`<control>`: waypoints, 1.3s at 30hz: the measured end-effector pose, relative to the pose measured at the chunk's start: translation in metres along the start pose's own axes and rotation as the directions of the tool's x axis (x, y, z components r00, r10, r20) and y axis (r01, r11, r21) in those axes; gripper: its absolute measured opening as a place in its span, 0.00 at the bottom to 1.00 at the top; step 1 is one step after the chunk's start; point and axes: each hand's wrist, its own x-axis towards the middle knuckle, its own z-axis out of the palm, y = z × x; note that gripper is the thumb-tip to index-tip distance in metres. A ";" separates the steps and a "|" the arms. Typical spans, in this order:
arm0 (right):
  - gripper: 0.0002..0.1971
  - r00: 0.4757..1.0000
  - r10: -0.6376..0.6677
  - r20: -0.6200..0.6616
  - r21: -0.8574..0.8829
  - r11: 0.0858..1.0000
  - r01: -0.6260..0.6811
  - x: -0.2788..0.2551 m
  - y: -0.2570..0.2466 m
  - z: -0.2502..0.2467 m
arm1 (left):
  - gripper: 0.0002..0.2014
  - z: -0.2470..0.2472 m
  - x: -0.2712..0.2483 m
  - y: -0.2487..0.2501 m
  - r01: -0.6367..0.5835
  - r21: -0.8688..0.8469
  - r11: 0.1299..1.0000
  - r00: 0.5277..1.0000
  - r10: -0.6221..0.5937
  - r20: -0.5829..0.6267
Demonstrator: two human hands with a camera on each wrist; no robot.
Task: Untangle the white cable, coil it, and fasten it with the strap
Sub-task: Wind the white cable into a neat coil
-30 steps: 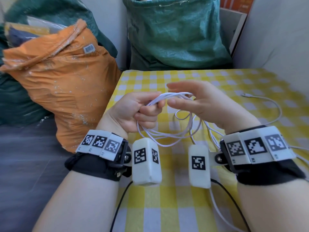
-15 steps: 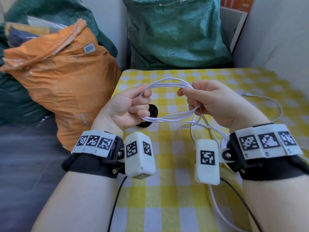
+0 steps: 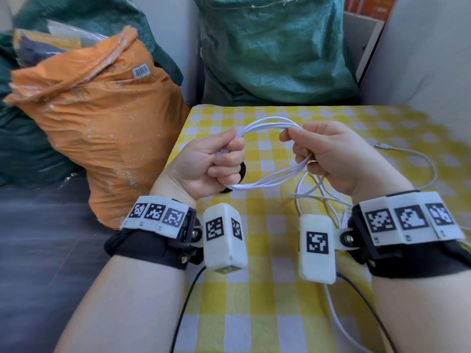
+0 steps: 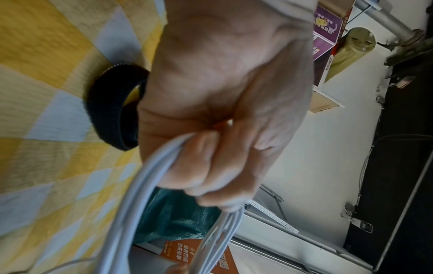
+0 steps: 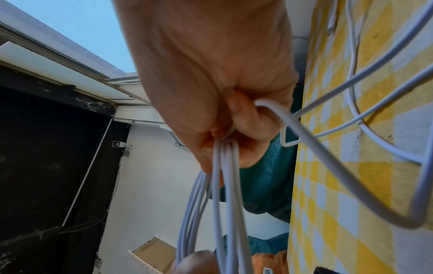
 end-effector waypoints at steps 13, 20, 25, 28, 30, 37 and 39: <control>0.10 0.957 0.028 -0.288 -0.113 0.992 -0.063 0.000 0.001 -0.014 | 0.12 -0.026 -0.007 0.014 -0.253 -0.261 0.932 0.924 0.152 -0.351; 0.09 0.876 -0.048 -0.480 -0.168 0.985 -0.038 0.001 0.004 -0.024 | 0.11 -0.055 -0.020 0.020 -0.454 -0.425 0.783 0.826 0.192 -0.530; 0.09 0.845 -0.068 -0.531 -0.289 0.952 -0.105 0.003 0.007 -0.024 | 0.11 -0.061 -0.023 0.021 -0.523 -0.395 0.755 0.754 0.194 -0.627; 0.05 0.878 -0.093 -0.469 -0.432 0.891 -0.137 0.002 0.005 -0.018 | 0.11 -0.055 -0.018 0.022 -0.532 -0.312 0.787 0.719 0.226 -0.657; 0.07 0.918 -0.089 -0.387 -0.515 0.847 -0.135 0.001 0.003 -0.013 | 0.16 -0.049 -0.015 0.025 -0.522 -0.258 0.813 0.710 0.247 -0.659; 0.13 0.995 -0.085 0.057 -0.707 0.700 0.100 -0.010 -0.013 0.012 | 0.14 -0.011 -0.003 0.021 -0.379 0.023 0.925 0.817 0.347 -0.461; 0.11 0.983 -0.128 0.135 -0.672 0.717 0.186 -0.013 -0.016 0.019 | 0.13 0.001 0.000 0.016 -0.353 0.106 0.929 0.845 0.366 -0.390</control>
